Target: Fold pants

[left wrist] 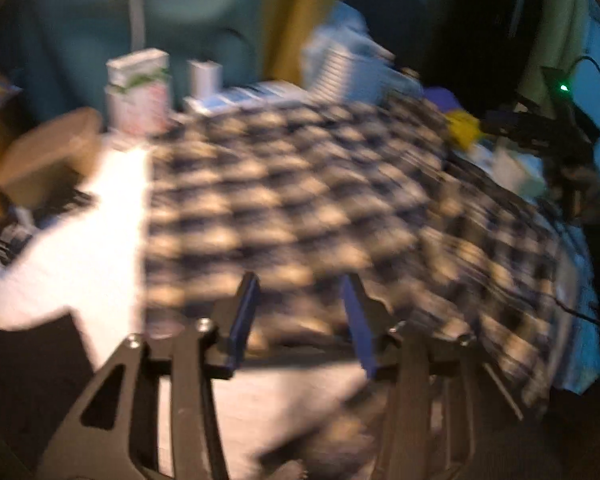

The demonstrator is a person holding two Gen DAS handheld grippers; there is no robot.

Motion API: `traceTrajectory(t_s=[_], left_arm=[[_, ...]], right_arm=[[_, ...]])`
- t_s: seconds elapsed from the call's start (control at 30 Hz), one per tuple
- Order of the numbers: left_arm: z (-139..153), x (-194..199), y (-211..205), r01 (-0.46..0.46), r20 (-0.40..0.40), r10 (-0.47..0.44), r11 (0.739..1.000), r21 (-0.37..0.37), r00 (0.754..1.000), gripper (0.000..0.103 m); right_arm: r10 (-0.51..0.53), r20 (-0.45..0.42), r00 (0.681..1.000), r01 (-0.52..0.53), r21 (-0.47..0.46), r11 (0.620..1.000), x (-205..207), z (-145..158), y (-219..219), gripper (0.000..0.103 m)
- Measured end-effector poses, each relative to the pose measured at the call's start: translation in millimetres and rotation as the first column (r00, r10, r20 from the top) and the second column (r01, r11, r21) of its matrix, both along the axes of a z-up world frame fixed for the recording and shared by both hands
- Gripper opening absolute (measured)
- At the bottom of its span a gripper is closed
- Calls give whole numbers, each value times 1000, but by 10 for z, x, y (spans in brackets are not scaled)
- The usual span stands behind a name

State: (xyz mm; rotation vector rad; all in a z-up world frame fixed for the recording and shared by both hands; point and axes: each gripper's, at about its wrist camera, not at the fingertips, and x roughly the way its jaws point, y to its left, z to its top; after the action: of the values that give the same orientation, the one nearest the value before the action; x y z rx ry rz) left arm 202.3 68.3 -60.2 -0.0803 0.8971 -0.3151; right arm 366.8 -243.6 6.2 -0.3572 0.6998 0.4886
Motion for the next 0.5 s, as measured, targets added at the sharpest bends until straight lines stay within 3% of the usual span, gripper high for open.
traceTrajectory(t_s=[0.07,0.13,0.27,0.33,0.4,0.5], left_arm=[[-45,-49,-203,32,-19,-32,999,-13,999,63],[-105,-45,-396,53,-23,-53,998,13,998,67],[-125,45,-610,72,-36,-70,996,56,997,68],[-170,122,-724,103,-46,-98,987,123,994,68],[-271,211,-789,109,-78,-96,977,185,992,68],[-368,301,-829,117,-74,-104,974,196,992,67]], right_arm=[[14,-25,1000,-15,-7,1000,-201,-62,-28,73],[24,-44,999,-24,-11,1000,-363,-150,-87,73],[50,-76,996,-53,-28,998,-673,-310,-188,73],[60,-80,995,-63,-32,998,-760,-361,-238,73],[70,-94,993,-72,-24,997,-818,-424,-304,70],[92,-114,989,-93,-2,996,-855,-504,-371,61]])
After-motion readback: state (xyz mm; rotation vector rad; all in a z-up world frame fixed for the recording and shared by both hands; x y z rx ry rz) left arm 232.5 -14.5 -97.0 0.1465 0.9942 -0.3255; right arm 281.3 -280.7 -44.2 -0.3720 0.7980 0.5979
